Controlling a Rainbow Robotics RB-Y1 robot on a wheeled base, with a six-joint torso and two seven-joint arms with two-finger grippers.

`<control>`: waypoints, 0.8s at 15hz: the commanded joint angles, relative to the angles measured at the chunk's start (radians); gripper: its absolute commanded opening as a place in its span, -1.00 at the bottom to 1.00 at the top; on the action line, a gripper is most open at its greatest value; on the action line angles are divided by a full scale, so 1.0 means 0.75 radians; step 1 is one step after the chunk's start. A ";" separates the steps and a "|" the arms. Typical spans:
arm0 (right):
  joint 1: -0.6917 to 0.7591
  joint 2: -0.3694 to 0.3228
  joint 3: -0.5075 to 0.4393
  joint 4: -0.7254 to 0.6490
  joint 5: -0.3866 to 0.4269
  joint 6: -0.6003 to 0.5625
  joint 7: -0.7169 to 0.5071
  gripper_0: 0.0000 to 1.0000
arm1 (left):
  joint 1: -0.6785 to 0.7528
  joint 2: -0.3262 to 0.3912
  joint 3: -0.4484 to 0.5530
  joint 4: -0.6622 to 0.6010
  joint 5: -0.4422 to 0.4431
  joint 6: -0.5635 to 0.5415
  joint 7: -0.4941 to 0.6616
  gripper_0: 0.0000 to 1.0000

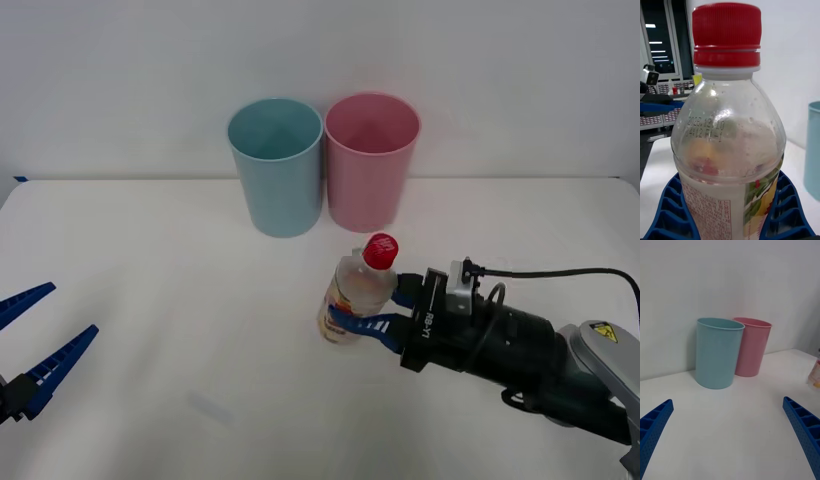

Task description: Grasp the object on the table and drop it into the matching bin: aluminum can to the light blue bin, PET bottle to the pink bin.

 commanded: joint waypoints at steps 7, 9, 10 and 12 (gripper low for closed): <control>-0.253 -0.161 -0.139 -0.025 -0.108 0.010 -0.161 -1.00 | 0.000 0.000 0.000 0.000 0.000 0.000 0.000 1.00; -0.318 -0.181 -0.163 -0.037 -0.102 0.037 -0.232 -1.00 | 0.000 0.000 0.000 0.000 0.000 0.000 0.000 1.00; -0.345 -0.185 -0.178 -0.037 -0.084 0.057 -0.263 -1.00 | 0.000 0.000 0.000 0.000 0.000 0.000 0.000 1.00; -0.396 -0.204 -0.176 -0.053 -0.072 0.184 -0.277 -1.00 | 0.000 0.000 0.000 0.000 0.000 0.000 0.000 1.00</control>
